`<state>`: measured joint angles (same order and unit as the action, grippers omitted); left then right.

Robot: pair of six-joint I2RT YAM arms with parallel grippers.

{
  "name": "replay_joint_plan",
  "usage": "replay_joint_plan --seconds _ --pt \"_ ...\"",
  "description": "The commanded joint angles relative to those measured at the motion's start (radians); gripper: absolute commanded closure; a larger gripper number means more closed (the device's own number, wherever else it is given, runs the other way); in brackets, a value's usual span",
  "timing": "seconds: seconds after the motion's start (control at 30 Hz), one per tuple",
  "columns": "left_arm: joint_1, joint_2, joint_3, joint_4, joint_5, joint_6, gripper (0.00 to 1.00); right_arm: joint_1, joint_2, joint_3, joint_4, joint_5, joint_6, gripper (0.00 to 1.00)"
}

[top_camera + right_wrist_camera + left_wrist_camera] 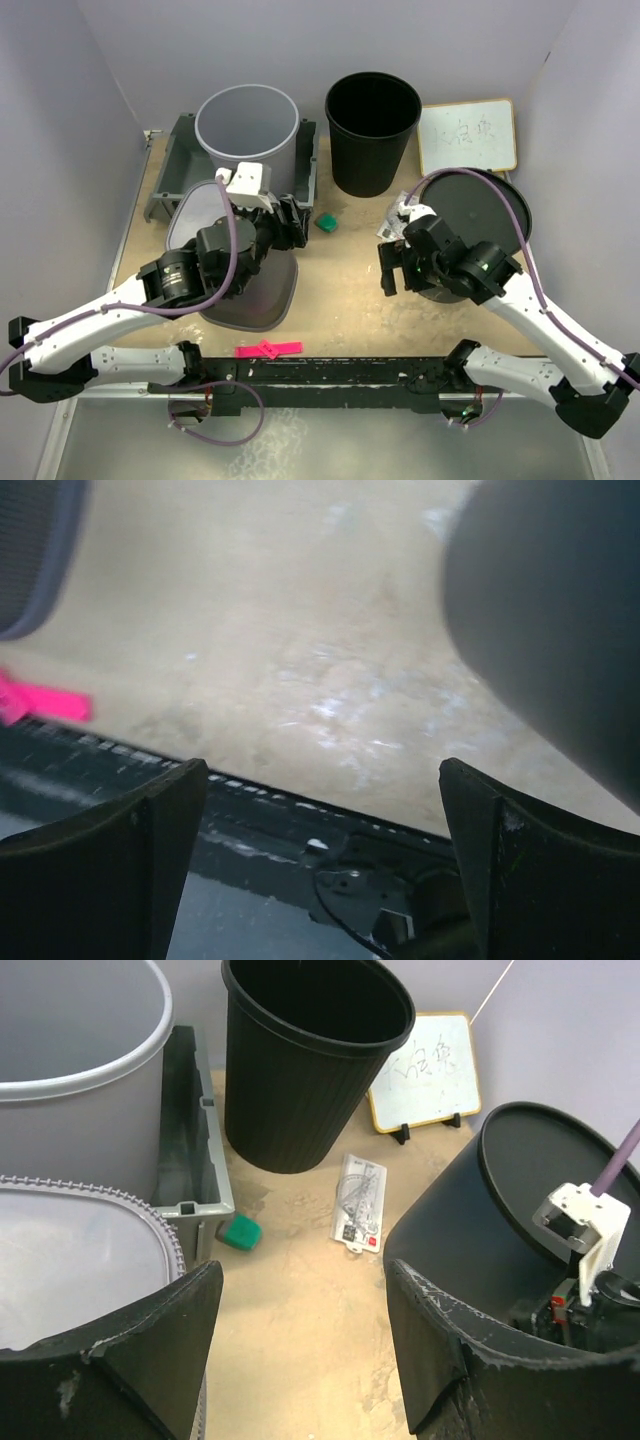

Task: Turn the large container upside down

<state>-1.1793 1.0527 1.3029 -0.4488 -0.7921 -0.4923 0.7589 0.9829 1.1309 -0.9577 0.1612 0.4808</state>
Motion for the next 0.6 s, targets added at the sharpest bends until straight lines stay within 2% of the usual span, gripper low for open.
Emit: replay_joint_plan --seconds 0.0,0.07,0.17,0.27,0.37,0.43,0.5,0.57 --pt "0.001 -0.023 -0.008 0.111 -0.007 0.031 0.37 -0.005 -0.002 0.010 -0.128 0.388 0.188 0.00" --pt "0.001 -0.001 0.016 0.082 -0.004 0.028 0.37 -0.030 0.005 0.046 -0.196 0.618 0.276 0.00" --pt "0.001 0.008 0.034 0.046 0.010 0.017 0.37 -0.113 0.005 0.108 -0.211 0.684 0.310 0.00" --pt "0.001 0.001 0.025 0.038 0.017 0.004 0.37 -0.121 -0.016 0.093 -0.038 0.580 0.160 0.01" --pt "0.001 -0.003 0.014 0.043 0.025 -0.002 0.37 -0.121 -0.008 0.029 0.164 0.273 0.043 0.06" --pt "0.001 -0.002 0.015 0.048 0.033 -0.005 0.37 -0.116 0.018 -0.006 0.244 0.143 0.034 0.07" --pt "0.001 0.003 0.020 0.044 0.037 -0.006 0.37 -0.108 0.046 -0.027 0.305 0.086 0.035 0.06" --pt "0.001 0.006 0.020 0.042 0.037 -0.006 0.37 -0.105 0.075 -0.050 0.346 0.117 0.037 0.06"
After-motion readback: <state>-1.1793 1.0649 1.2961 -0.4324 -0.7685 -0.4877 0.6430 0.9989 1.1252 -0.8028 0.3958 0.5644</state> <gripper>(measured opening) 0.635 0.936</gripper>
